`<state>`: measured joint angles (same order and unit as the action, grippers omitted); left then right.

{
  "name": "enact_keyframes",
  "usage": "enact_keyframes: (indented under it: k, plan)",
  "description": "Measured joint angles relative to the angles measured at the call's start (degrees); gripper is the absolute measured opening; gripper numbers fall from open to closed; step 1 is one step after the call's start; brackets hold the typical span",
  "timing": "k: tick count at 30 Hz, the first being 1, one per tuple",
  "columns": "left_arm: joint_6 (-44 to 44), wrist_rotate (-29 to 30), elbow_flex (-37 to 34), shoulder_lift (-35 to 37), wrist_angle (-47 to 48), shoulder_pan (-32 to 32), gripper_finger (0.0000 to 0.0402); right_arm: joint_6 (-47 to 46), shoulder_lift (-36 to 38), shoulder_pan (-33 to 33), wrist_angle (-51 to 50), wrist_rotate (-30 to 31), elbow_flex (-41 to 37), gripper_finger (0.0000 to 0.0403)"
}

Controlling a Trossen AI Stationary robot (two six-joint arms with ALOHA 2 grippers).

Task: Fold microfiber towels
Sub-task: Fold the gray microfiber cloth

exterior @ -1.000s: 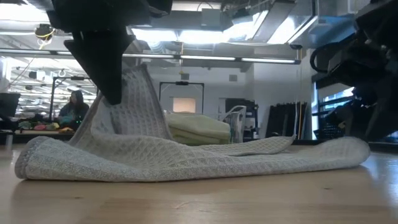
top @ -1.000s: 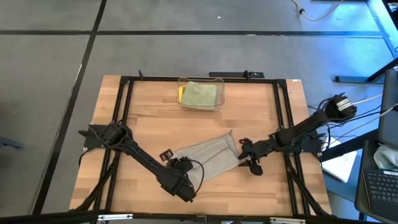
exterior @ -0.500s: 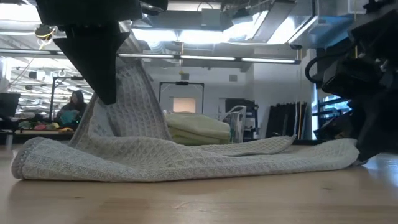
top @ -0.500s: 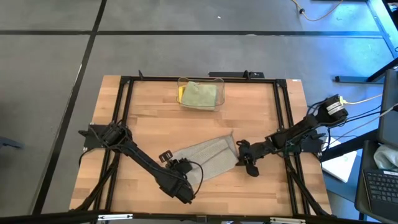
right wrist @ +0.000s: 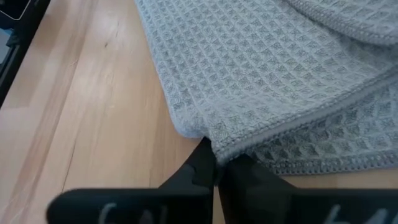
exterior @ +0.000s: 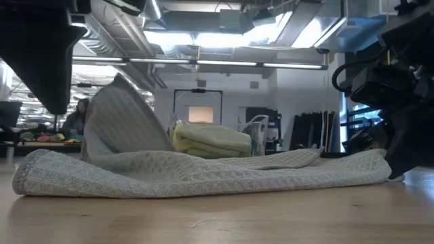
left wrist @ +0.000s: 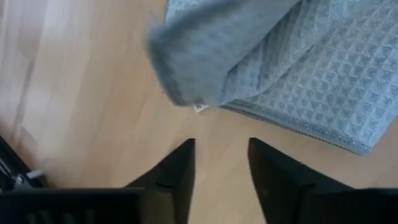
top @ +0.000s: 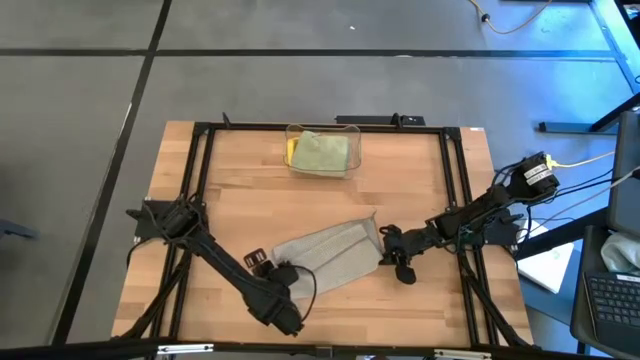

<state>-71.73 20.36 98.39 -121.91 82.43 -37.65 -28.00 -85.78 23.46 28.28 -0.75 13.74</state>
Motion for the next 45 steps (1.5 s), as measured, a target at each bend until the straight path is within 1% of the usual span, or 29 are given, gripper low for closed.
enact_keyframes:
  k: [4, 6, 8, 10, 13, 14, 16, 18, 21, 24, 27, 30, 33, 35, 39, 45]
  plan:
    - [-2.34, -0.02, 0.0, 0.01, -0.13, -0.6, 0.0188, 0.04, -0.02, 0.0, -0.03, -0.05, -0.03, 0.0006]
    - [-5.71, 0.02, 0.0, 0.02, -1.6, -1.27, 0.0206, -0.23, -0.04, 0.0, -0.03, -0.12, -0.03, 0.0012]
    - [-11.16, 0.57, 0.0, 0.02, -5.31, -2.66, 0.0217, -0.53, -0.07, 0.0, -0.03, -0.38, -0.03, 0.0019]
    - [-15.31, 0.84, 0.0, 0.04, -11.0, -4.72, 0.0222, -0.79, -0.07, 0.02, -0.03, -0.78, -0.05, 0.0022]
    - [-22.39, 1.67, 0.0, 0.04, -18.51, -8.17, 0.0223, 0.08, -0.07, 0.01, 0.04, -0.82, -0.07, 0.0017]
    - [-25.06, 3.14, 0.0, 0.04, -19.96, -9.32, 0.0222, 0.8, -0.07, 0.02, 0.05, -0.8, -0.08, 0.0013]
    - [-30.86, 8.24, 0.0, 0.04, -21.29, -11.38, 0.0222, 1.89, -0.07, 0.05, 0.31, -0.52, -0.15, 0.0007]
    - [-36.32, 13.06, 0.0, 0.09, -20.84, -12.76, 0.0222, 3.05, -0.11, 0.07, 0.81, -0.37, -0.18, 0.0006]
    - [-41.43, 16.34, 0.0, 0.09, -18.61, -13.66, 0.0223, 4.34, -0.15, 0.07, 1.25, -0.35, -0.18, 0.0011]
    - [-43.43, 16.93, -0.8, -0.56, -19.23, -13.2, 0.022, 4.51, -0.15, 0.07, 1.3, -0.29, -0.18, 0.0021]
    - [-43.83, 16.89, -3.39, -2.31, -22.97, -11.94, 0.022, 5.53, -0.15, 0.07, 1.33, -0.18, -0.18, 0.002]
    - [-49.17, 14.81, -6.6, -3.11, -25.18, -11.13, 0.022, 5.82, -0.15, 0.07, 1.34, -0.1, -0.18, 0.001]
    - [-49.73, 11.89, -8.14, -3.43, -25.2, -11.06, 0.0222, 5.86, -0.15, 0.07, 1.3, -0.39, -0.18, 0.0006]
    - [-49.71, 12.46, -8.11, -3.13, -24.94, -11.1, 0.0222, 5.85, -0.15, 0.07, 1.29, -0.37, -0.18, 0.0009]
    - [-49.4, 15.38, -8.11, -2.93, -24.74, -11.04, 0.0221, 5.97, -0.15, 0.04, 1.26, -0.37, -0.16, 0.0019]
    - [-49.22, 15.69, -8.54, -2.89, -25.42, -10.36, 0.022, 6.34, -0.13, 0.04, 1.26, -0.37, -0.16, 0.0006]
